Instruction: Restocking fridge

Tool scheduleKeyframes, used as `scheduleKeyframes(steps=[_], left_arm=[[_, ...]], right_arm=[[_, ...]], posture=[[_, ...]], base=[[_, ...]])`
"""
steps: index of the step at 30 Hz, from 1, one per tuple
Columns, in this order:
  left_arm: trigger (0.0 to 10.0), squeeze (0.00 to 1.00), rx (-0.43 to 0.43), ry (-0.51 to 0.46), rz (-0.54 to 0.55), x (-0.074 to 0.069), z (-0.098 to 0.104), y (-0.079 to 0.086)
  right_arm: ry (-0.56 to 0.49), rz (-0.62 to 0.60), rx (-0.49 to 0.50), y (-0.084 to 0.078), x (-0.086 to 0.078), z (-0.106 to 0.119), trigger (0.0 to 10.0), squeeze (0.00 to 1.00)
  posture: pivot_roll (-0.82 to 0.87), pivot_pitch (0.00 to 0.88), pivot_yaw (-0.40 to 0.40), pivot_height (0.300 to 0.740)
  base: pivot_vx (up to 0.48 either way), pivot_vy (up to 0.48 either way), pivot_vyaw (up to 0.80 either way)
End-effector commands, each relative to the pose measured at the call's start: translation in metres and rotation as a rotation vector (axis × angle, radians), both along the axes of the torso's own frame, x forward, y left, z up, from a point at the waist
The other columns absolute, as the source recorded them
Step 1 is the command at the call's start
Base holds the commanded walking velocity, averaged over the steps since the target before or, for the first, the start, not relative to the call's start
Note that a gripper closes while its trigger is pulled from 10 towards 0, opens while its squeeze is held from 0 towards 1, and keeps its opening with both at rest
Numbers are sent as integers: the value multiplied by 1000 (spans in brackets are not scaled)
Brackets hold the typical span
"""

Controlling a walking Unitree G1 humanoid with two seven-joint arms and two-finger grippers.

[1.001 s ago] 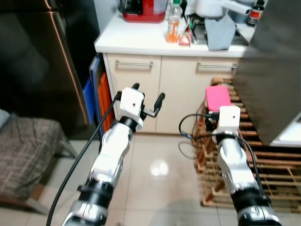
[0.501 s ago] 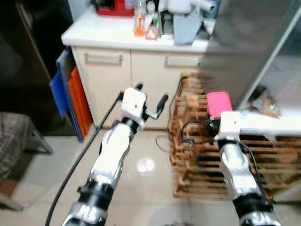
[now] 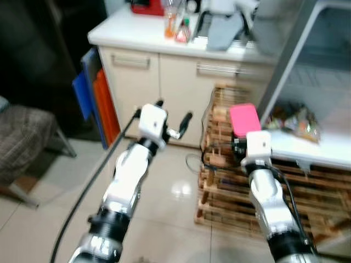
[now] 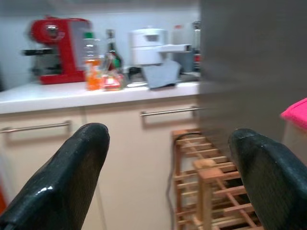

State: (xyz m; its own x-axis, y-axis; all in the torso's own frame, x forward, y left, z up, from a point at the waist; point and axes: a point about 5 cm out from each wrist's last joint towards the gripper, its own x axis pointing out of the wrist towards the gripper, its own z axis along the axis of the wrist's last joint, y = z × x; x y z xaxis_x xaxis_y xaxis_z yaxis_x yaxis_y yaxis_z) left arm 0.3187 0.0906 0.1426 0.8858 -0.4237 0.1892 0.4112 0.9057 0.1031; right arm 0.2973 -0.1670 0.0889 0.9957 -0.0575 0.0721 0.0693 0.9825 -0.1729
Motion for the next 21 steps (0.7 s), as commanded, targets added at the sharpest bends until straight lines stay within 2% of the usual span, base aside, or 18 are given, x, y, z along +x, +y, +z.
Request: scheduleKeyframes(steps=[1, 3, 4, 7, 10, 12, 13, 14, 15, 17, 19, 20, 21], left_arm=[[10000, 0, 1, -7, -28, -1, 3, -9], [10000, 0, -8, -8, -22, -1, 3, -7], [10000, 0, -21, -3, -4, 0, 3, -5], [10000, 0, -20, 5, 24, 3, 3, -1], [10000, 0, -17, 17, 38, 5, 1, 1], [10000, 0, -13, 21, 35, 6, 1, 0], [10000, 0, -8, 26, 32, 6, 0, -1], [10000, 0, -8, 26, 32, 6, 0, -1], [10000, 0, -4, 30, 29, 7, -1, -2], [10000, 0, 21, 58, 11, 7, -5, -6], [10000, 0, 25, 79, -15, 6, -8, -10], [10000, 0, 25, 79, -15, 6, -8, -10], [10000, 0, 31, 98, -56, 4, -11, -14]], right_arm=[[-18, -117, -4, -29, -8, 4, 0, 0], [12, -90, -12, -31, -15, 0, 0, 0], [64, -79, -27, -37, -26, -8, 0, 0], [175, -58, -61, -44, -39, -24, 0, 0], [236, -106, -86, -56, -44, -32, 0, 0], [238, -141, -100, -62, -38, -30, 0, 0], [206, -162, -118, -63, -27, -20, 0, 0], [206, -162, -118, -63, -27, -20, 0, 0], [179, -173, -123, -64, -20, -13, 0, 0], [115, -183, -126, -61, -1, 4, 0, 0], [81, -180, -121, -57, 9, 13, 0, 0], [81, -180, -121, -57, 9, 13, 0, 0], [44, -171, -125, -52, 20, 23, 0, 0]], posture=[[-117, 0, 19, 740], [-117, 0, 19, 740], [-118, 0, 18, 740], [-118, 0, 19, 740], [-130, 0, 29, 740], [-134, 0, 36, 740], [-136, 0, 39, 740], [-136, 0, 39, 740], [-135, 0, 42, 740], [-130, 0, 43, 740], [-124, 0, 39, 740], [-124, 0, 39, 740], [-112, 0, 35, 740]], base=[[0, -472, 0], [0, -461, 0], [0, 0, 0], [0, 0, 0], [0, 0, 0], [0, 0, 0], [0, 0, 0], [0, 0, 0], [0, 0, 0], [0, 0, 0], [0, 0, 0], [0, 0, 0], [0, 0, 0]])
